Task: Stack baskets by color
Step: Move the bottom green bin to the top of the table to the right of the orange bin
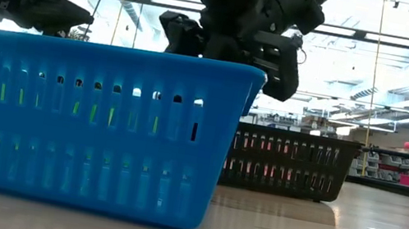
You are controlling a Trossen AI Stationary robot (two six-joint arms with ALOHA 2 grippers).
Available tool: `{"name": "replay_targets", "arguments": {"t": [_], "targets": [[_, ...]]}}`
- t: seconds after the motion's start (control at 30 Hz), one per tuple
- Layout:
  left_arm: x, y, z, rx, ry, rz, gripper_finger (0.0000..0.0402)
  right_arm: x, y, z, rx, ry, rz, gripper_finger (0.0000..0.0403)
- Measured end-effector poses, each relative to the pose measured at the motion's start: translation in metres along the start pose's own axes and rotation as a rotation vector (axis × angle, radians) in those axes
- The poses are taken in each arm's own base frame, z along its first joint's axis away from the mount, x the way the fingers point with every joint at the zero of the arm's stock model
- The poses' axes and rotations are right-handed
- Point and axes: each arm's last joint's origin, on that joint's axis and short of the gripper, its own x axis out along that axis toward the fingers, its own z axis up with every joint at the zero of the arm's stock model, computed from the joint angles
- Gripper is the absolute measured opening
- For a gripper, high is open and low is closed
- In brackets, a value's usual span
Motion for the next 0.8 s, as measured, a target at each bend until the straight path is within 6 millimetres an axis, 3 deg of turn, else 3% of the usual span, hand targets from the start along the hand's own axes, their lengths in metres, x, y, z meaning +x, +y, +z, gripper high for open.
{"name": "replay_targets", "arguments": {"t": [0.2, 0.37, 0.8], "targets": [[0.000, 0.000, 0.000, 0.000, 0.000, 0.000, 0.0029, 0.017, 0.004, -0.014, -0.063, 0.032, 0.034, 0.0188], [0.000, 0.000, 0.000, 0.000, 0.000, 0.000, 0.0036, 0.028, 0.006, -0.020, -0.076, 0.049, 0.033, 0.0168], [0.001, 0.000, -0.001, 0.000, 0.014, 0.002, 0.0025, 0.017, 0.003, -0.009, -0.065, 0.019, 0.010, 0.0015]]}}
